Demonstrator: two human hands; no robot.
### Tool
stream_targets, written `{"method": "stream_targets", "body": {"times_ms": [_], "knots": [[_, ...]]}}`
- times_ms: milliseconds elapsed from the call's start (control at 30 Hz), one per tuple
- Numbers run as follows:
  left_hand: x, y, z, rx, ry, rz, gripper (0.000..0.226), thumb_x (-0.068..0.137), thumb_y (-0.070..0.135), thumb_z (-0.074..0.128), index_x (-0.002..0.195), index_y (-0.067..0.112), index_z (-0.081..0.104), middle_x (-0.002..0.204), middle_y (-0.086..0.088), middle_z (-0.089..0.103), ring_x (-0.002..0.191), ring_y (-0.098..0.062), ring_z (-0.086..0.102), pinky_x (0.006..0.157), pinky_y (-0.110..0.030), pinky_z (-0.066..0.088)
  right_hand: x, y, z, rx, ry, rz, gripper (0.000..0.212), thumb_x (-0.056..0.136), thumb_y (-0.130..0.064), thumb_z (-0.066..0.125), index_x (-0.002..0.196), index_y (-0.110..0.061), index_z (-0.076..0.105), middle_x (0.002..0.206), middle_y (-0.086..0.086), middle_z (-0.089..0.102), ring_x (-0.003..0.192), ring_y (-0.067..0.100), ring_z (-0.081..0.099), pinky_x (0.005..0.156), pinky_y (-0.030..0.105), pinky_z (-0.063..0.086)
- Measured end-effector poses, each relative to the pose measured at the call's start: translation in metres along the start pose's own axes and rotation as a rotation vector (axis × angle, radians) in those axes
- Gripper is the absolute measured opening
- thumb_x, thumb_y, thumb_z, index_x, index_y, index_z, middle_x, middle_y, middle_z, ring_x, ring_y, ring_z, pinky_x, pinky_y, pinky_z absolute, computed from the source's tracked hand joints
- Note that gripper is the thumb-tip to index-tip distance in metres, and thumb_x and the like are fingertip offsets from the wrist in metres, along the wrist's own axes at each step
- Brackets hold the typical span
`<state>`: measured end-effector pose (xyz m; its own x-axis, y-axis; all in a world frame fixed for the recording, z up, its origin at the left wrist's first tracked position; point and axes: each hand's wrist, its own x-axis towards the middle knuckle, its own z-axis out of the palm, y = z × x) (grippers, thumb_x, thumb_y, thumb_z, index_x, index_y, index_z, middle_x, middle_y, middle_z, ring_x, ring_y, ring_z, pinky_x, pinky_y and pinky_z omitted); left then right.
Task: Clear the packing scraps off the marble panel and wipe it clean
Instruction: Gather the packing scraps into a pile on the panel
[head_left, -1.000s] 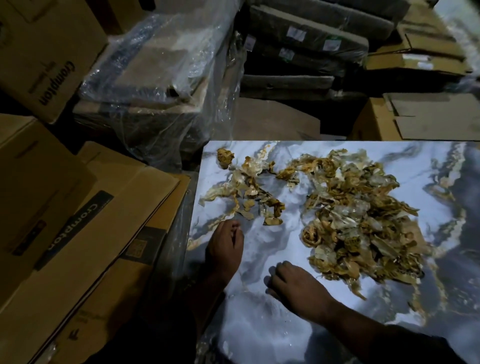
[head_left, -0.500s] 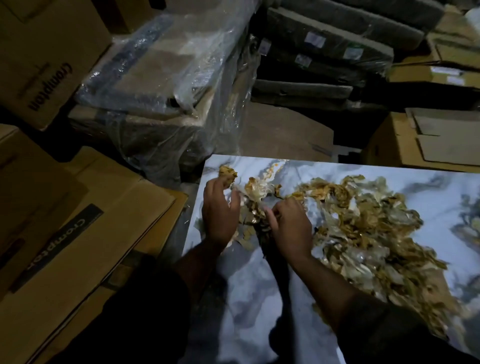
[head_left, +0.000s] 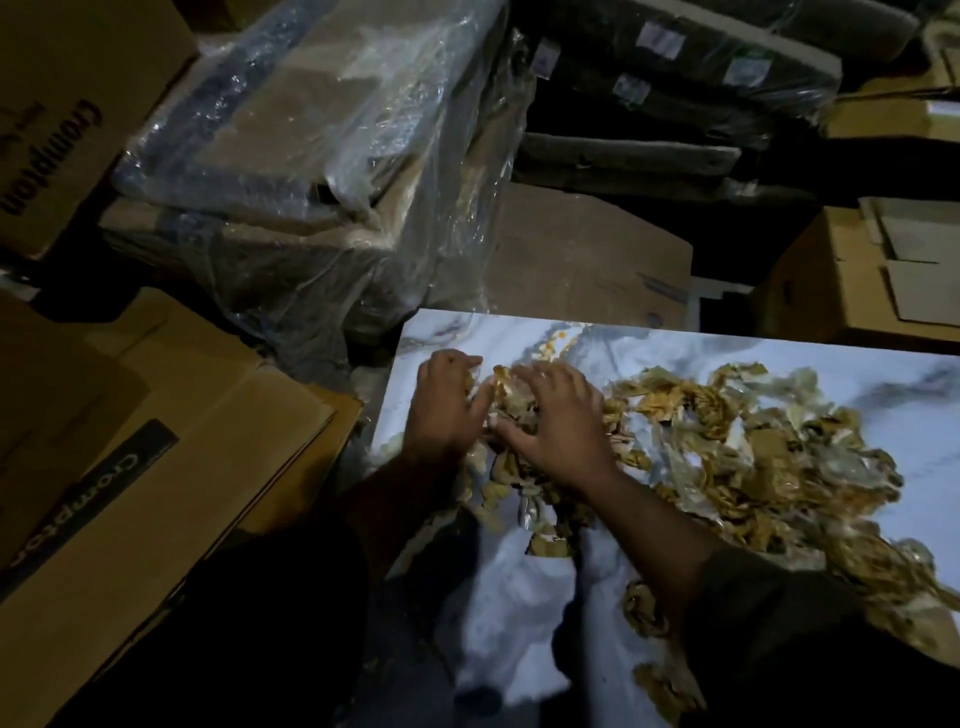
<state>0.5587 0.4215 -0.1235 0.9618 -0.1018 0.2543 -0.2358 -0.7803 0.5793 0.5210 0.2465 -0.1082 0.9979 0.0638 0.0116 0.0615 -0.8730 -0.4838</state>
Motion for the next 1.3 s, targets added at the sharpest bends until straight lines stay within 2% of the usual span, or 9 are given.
{"method": "stream_targets", "body": {"times_ms": [233, 367, 500, 633, 833, 967, 1067, 1167, 1300], "knots": [[-0.062, 0.029, -0.001, -0.188, 0.064, 0.018, 0.034, 0.099, 0.024, 0.053, 0.128, 0.008, 0.061, 0.125, -0.008, 0.062, 0.117, -0.026, 0.059, 0.101, -0.045, 0.049, -0.055, -0.016, 0.002, -0.028, 0.046, -0.100, 0.051, 0.087, -0.055, 0.054, 0.130, -0.028, 0.059, 0.129, -0.002, 0.056, 0.123, 0.023, 0.048, 0.107, 0.045, 0.033], [-0.079, 0.034, -0.025, -0.204, 0.117, 0.008, 0.043, 0.097, 0.031, 0.053, 0.131, 0.006, 0.059, 0.130, -0.010, 0.060, 0.121, -0.026, 0.058, 0.103, -0.043, 0.049, -0.093, -0.015, -0.006, -0.029, 0.141, -0.131, 0.056, 0.089, -0.067, 0.051, 0.126, -0.026, 0.064, 0.134, 0.002, 0.054, 0.134, 0.026, 0.043, 0.117, 0.051, 0.026], [-0.070, 0.001, -0.030, 0.059, 0.243, -0.052, 0.050, 0.095, 0.045, 0.059, 0.130, 0.010, 0.064, 0.138, -0.011, 0.059, 0.138, -0.030, 0.048, 0.118, -0.053, 0.033, -0.094, -0.006, -0.014, -0.088, 0.208, -0.019, 0.074, 0.088, -0.077, 0.042, 0.137, -0.024, 0.057, 0.151, 0.010, 0.043, 0.150, 0.032, 0.025, 0.124, 0.052, 0.011], [-0.074, -0.018, -0.015, 0.127, 0.116, -0.133, 0.055, 0.099, 0.058, 0.048, 0.121, 0.012, 0.069, 0.131, -0.015, 0.065, 0.130, -0.036, 0.054, 0.110, -0.057, 0.040, -0.078, 0.003, -0.009, -0.021, 0.065, 0.222, 0.086, 0.083, -0.085, 0.035, 0.151, -0.032, 0.040, 0.167, 0.007, 0.018, 0.156, 0.031, 0.002, 0.124, 0.054, 0.008], [-0.095, 0.034, 0.003, -0.199, -0.092, -0.172, 0.056, 0.097, 0.047, 0.039, 0.128, 0.007, 0.063, 0.132, -0.012, 0.059, 0.127, -0.027, 0.052, 0.111, -0.046, 0.042, -0.091, -0.010, 0.008, 0.066, 0.083, 0.136, 0.058, 0.094, -0.063, 0.043, 0.133, -0.023, 0.056, 0.135, 0.003, 0.050, 0.133, 0.026, 0.041, 0.114, 0.043, 0.033], [-0.107, 0.045, -0.008, -0.367, -0.102, -0.156, 0.044, 0.101, 0.040, 0.039, 0.135, 0.018, 0.057, 0.136, -0.002, 0.055, 0.128, -0.019, 0.053, 0.108, -0.045, 0.045, -0.114, -0.012, 0.000, 0.164, 0.161, 0.098, 0.059, 0.098, -0.061, 0.045, 0.143, -0.023, 0.049, 0.139, -0.001, 0.049, 0.133, 0.019, 0.042, 0.111, 0.040, 0.036], [-0.114, 0.033, -0.019, -0.152, 0.063, -0.039, 0.041, 0.099, 0.036, 0.045, 0.129, 0.013, 0.063, 0.137, -0.006, 0.060, 0.133, -0.027, 0.051, 0.111, -0.051, 0.041, -0.136, -0.010, 0.000, 0.093, 0.119, 0.031, 0.076, 0.093, -0.075, 0.040, 0.152, -0.026, 0.038, 0.151, 0.002, 0.041, 0.145, 0.024, 0.033, 0.118, 0.049, 0.029], [-0.122, 0.016, -0.019, 0.110, 0.017, -0.034, 0.050, 0.097, 0.046, 0.045, 0.132, 0.017, 0.064, 0.146, -0.009, 0.055, 0.145, -0.033, 0.040, 0.121, -0.057, 0.025, -0.152, -0.013, 0.008, -0.010, 0.076, -0.001, 0.095, 0.082, -0.087, 0.039, 0.156, -0.027, 0.033, 0.159, 0.006, 0.032, 0.151, 0.031, 0.023, 0.121, 0.056, 0.019], [-0.140, 0.016, -0.009, -0.042, -0.102, -0.039, 0.053, 0.103, 0.047, 0.037, 0.135, 0.012, 0.060, 0.144, -0.011, 0.055, 0.138, -0.029, 0.044, 0.120, -0.044, 0.032, -0.158, -0.023, 0.022, -0.069, 0.098, -0.096, 0.098, 0.076, -0.083, 0.056, 0.152, -0.022, 0.043, 0.154, 0.014, 0.040, 0.146, 0.038, 0.033, 0.120, 0.058, 0.020]]}}
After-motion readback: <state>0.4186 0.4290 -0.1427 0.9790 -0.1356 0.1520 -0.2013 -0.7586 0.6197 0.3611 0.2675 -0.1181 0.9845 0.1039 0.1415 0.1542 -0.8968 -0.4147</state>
